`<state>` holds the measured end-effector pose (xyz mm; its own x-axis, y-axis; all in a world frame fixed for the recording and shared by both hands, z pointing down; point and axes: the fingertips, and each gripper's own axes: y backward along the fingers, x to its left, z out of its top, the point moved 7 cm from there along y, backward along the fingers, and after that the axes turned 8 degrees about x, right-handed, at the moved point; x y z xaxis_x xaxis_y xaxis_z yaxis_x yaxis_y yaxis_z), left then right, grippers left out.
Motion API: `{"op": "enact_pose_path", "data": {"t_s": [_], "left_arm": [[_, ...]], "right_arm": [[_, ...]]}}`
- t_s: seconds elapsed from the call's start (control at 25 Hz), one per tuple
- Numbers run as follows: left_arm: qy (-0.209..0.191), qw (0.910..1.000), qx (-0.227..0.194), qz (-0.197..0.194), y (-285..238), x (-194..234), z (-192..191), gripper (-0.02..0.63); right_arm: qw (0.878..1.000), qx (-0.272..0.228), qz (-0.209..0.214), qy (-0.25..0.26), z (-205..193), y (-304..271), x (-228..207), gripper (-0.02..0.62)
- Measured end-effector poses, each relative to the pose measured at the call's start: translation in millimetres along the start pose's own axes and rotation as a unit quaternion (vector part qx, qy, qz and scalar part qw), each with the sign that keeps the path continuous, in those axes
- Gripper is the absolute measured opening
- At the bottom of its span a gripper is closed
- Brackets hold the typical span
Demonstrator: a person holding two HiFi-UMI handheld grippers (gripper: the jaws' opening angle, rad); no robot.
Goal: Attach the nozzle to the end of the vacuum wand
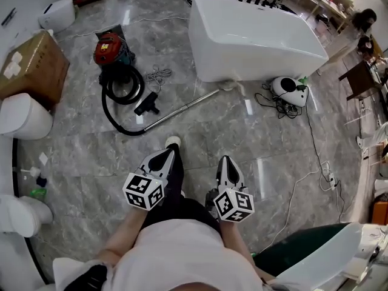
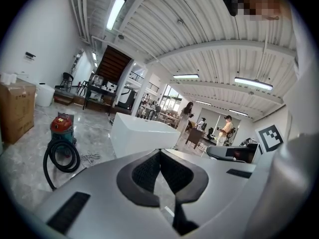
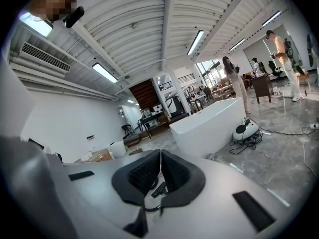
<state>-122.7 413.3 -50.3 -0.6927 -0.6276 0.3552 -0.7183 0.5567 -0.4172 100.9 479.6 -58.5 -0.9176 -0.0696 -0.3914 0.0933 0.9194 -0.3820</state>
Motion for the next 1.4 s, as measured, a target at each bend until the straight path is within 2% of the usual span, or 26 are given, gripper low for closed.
{"op": "enact_pose_path", "data": {"t_s": [0.32,0.52,0.84,1.0,1.28,1.4], "left_arm": [[0.005,0.9999,0.001,-0.009,-39.2,23.1,24.9,0.009],[0.013,0.9999,0.007,-0.005,-65.1,53.4,45.4,0.008],[0.015,0.9998,0.008,-0.012,-120.8,109.6,112.3,0.008],[0.008,0.9998,0.01,-0.017,-149.4,138.0,143.1,0.008],[0.001,0.9998,0.013,-0.017,-186.2,192.4,179.7,0.008],[-0.008,0.9996,0.015,-0.022,-198.8,211.0,190.3,0.008]], "right_arm": [[1.0,0.011,-0.004,0.003,14.0,-42.2,-3.9,0.015],[1.0,0.014,-0.004,0.005,32.4,-83.5,-2.3,0.015],[1.0,0.022,-0.011,0.01,81.6,-168.2,2.4,0.015],[1.0,0.009,-0.014,0.009,108.9,-214.0,2.7,0.015],[0.998,-0.001,0.023,0.056,143.5,-287.8,7.4,0.015],[0.998,-0.011,0.025,0.059,152.5,-310.1,7.9,0.015]]}}
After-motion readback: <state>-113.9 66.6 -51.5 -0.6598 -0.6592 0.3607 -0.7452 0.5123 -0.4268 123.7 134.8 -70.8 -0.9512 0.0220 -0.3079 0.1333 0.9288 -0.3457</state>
